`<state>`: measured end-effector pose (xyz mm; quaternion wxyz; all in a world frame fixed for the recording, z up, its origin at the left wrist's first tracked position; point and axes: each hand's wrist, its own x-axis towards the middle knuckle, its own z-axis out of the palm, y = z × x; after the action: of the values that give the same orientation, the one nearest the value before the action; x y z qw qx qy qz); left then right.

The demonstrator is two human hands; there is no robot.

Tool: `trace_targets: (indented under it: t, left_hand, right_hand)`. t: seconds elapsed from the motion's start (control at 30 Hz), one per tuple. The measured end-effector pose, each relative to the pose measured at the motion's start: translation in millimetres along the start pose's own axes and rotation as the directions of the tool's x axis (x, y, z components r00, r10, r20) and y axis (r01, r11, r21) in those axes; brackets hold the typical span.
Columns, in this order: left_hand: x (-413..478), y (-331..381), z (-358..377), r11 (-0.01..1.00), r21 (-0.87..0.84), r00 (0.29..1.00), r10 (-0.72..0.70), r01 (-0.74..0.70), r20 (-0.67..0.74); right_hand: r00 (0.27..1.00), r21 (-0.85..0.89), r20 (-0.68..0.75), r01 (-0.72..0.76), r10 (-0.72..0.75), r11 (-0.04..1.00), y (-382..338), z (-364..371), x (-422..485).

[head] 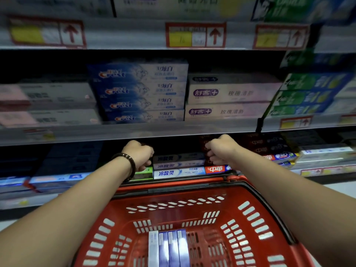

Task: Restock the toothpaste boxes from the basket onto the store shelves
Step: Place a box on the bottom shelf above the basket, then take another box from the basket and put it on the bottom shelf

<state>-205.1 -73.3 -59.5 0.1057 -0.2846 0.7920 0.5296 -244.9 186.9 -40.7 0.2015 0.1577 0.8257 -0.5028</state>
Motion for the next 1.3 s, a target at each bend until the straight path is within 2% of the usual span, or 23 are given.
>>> trace_targets:
  t: [0.17,0.3,0.43,0.57,0.7,1.0,1.3]
  left_hand:
    - [-38.1,8.9,-3.6,0.998,-0.032,0.998,0.049,-0.048,0.026]
    - [-66.7,7.2,-6.0,0.997,-0.044,0.998,0.061,-0.06,0.018]
    - [-98.1,0.0,-10.7,0.998,-0.022,0.998,0.059,-0.059,0.032]
    - [-128.3,-6.4,-14.9,0.996,0.006,0.995,0.091,-0.091,0.034]
    - [-153.1,-15.7,-20.6,0.994,0.025,0.994,0.102,-0.103,0.028]
    - [-186.8,-49.8,-18.4,0.998,0.049,0.994,0.028,-0.033,0.103]
    - [-195.1,-92.8,-5.7,0.991,0.126,0.999,0.043,-0.045,0.019]
  right_hand:
    - [0.998,0.017,-0.045,0.048,-0.047,0.999,6.3,-10.9,-23.7]
    - [0.993,0.095,-0.088,0.091,-0.083,0.991,12.6,-15.2,-44.5]
    - [0.974,0.107,-0.158,0.182,-0.164,0.977,14.7,-19.0,-71.7]
    - [0.968,0.178,-0.143,0.229,-0.205,0.957,15.2,-22.2,-97.9]
    - [0.967,0.145,-0.119,0.242,-0.226,0.959,20.4,-24.8,-127.4]
    - [0.962,0.097,0.062,0.259,-0.265,0.961,42.4,-4.4,-179.4]
    - [0.955,0.028,0.119,0.27,-0.272,0.962,70.2,7.4,-188.8]
